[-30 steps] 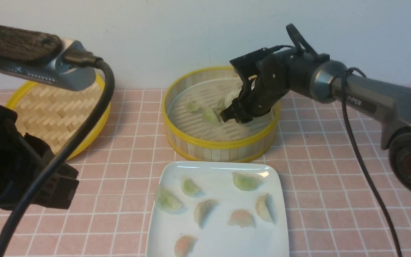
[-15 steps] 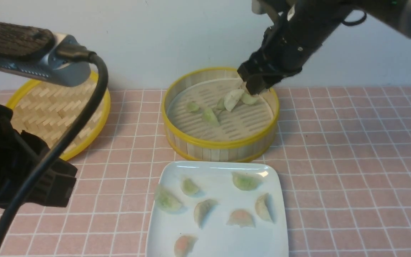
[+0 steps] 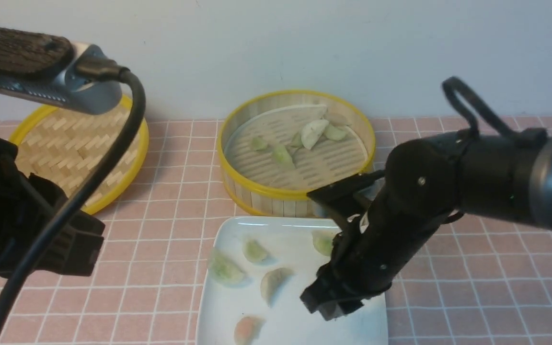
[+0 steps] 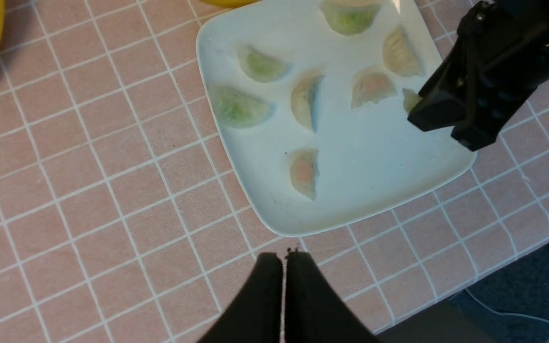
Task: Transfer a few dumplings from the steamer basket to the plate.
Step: Use the right arm to put the dumpling into the plate
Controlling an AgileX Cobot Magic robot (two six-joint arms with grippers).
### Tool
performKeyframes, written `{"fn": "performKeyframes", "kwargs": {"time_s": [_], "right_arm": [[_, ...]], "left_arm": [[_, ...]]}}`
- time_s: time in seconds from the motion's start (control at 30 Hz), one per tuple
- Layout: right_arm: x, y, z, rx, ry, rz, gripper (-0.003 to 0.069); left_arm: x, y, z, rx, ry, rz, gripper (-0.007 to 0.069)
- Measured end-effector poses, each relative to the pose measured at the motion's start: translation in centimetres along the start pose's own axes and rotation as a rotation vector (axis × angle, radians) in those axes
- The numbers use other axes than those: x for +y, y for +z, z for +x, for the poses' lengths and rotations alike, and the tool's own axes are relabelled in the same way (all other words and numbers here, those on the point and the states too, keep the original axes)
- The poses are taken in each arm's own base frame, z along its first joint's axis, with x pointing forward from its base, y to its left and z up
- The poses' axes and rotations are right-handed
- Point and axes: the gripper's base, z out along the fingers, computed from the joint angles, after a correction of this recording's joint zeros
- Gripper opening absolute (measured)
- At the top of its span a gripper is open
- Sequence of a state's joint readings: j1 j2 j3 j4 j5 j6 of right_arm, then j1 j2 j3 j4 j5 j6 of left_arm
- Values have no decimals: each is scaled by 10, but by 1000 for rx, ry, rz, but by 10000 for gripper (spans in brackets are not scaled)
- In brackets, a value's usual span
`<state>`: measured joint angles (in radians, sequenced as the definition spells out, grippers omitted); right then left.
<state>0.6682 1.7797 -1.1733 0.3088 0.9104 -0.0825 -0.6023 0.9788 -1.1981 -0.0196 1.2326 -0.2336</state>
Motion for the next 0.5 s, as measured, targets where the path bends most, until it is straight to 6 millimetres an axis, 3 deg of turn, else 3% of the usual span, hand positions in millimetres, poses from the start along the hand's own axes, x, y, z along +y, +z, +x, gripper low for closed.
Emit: {"fn": "performKeyframes", "kwargs": {"time_s": [0.13,0.27,0.4,0.5], "right_arm": [[2,2,-6,-6,8,-10,355],[3,-12,-11,14,-35,23,472],[4,-51,-7,26,-55,98,413],[5,-104,9,-49,-36,183,250]], "left_arm": [[0,0,0,-5,0,1,-6],[1,0,-4,-43,7,-9,-6],[0,0,-8,-93,10,-3,-6],[0,-1,-11,-125,10,4,-6]]}}
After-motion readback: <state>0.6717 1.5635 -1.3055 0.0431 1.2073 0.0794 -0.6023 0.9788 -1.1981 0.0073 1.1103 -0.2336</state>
